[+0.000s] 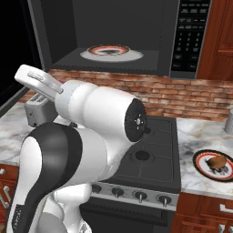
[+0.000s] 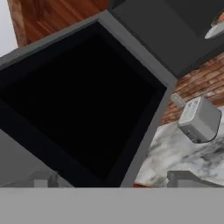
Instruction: Pick the potato from the counter and place it in the microwave. Then turn on the microwave.
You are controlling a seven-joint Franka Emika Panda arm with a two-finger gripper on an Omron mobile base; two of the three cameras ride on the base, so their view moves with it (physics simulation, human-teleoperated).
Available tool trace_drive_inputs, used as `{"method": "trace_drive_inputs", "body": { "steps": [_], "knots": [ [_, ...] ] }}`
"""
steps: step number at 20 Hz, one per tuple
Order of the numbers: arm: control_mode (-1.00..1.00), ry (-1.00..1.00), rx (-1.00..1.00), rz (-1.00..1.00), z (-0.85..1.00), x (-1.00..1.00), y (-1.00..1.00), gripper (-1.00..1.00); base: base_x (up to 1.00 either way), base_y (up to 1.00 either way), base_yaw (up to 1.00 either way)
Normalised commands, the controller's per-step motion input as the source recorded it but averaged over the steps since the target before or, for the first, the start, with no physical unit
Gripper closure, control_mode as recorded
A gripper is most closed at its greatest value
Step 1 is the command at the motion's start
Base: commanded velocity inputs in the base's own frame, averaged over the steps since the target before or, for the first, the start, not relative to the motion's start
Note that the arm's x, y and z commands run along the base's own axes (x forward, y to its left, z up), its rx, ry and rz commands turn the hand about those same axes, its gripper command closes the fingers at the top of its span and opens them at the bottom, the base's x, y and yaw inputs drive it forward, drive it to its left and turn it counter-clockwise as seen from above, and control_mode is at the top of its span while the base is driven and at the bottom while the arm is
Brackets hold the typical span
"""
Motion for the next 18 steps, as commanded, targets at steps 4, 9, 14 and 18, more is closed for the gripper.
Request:
{"method": "trace_drive_inputs", "body": {
  "steps": [4, 9, 14, 18],
  "knots": [
    [-1.0, -0.08, -0.35, -0.25, -0.3, 0.19, -0.94, -1.0, 0.0, 0.0, 0.0],
    [-1.0, -0.05, -0.31, -0.26, -0.54, 0.21, -0.8, -1.0, 0.0, 0.0, 0.0],
    [-1.0, -0.01, -0.23, -0.33, -0.77, 0.15, -0.61, -1.0, 0.0, 0.0, 0.0],
    [-1.0, 0.0, -0.12, -0.37, -0.95, 0.08, -0.19, -1.0, 0.0, 0.0, 0.0]
  ]
}}
